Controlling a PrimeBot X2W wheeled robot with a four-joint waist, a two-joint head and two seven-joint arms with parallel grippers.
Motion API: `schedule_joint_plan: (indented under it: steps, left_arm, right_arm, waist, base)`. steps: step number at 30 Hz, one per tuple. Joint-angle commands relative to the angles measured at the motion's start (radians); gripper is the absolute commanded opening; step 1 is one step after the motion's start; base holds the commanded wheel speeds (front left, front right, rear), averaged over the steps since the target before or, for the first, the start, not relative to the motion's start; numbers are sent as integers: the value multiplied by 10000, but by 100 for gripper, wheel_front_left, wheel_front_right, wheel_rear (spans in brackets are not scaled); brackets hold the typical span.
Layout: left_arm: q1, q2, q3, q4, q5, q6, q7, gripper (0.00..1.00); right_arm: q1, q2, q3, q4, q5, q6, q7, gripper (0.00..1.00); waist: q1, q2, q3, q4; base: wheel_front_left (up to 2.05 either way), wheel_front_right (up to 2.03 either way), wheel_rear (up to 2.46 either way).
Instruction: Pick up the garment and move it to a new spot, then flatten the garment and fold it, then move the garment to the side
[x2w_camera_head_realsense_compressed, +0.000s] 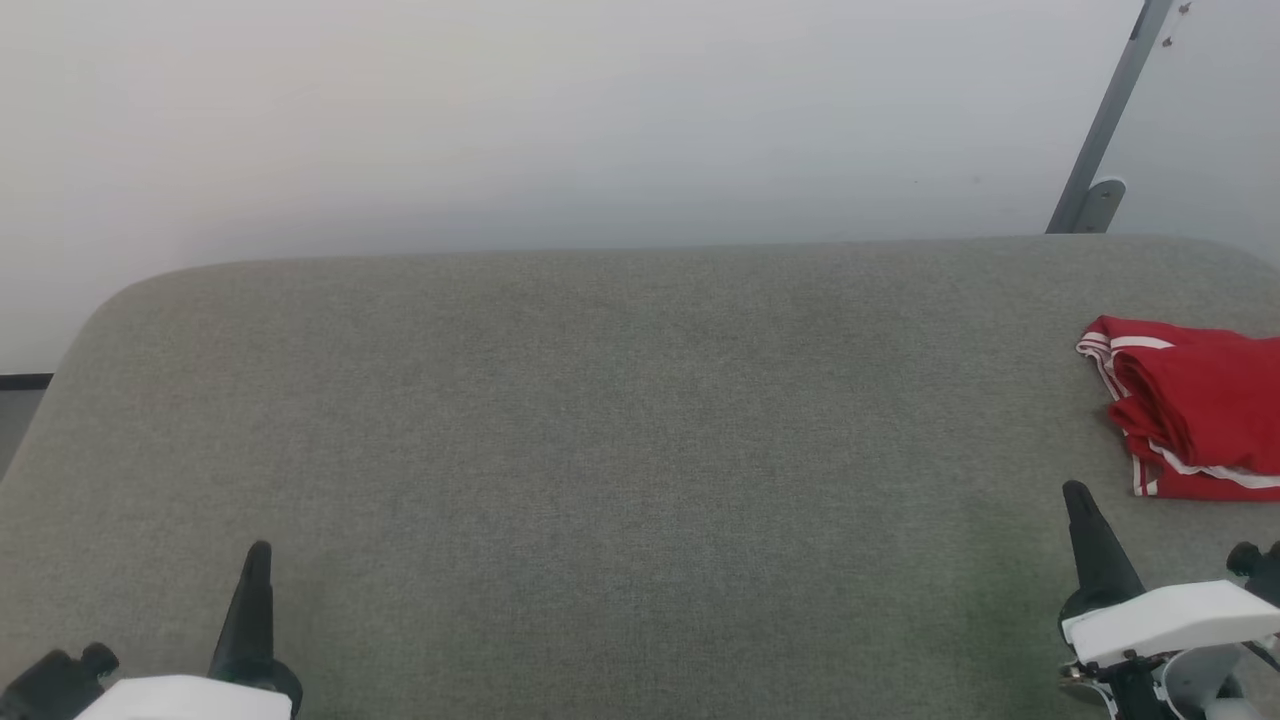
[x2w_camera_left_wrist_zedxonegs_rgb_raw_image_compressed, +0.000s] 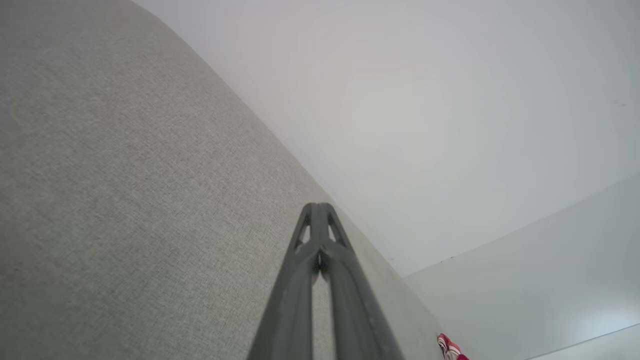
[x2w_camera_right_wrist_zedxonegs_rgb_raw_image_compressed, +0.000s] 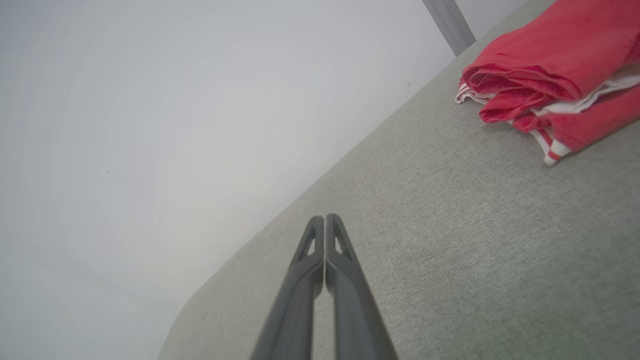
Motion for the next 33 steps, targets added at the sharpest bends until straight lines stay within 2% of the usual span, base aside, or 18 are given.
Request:
schedule_joint_plan:
  steps: [1,33]
  left_arm:
    - [-307,44,25,-71,-235,-18,54,0]
    - [-1076,-478,-96,350,-2810,-31,964,0]
  right_arm:
    - [-239,2,-57,-142,261,-5,67,0]
    - [-354,514,-343,-369,3336,-9,955,0]
  waist:
    - [0,-1,4,3]
    - [0,-1,127,109]
  base:
    - [0,0,0]
    - [0,0,0]
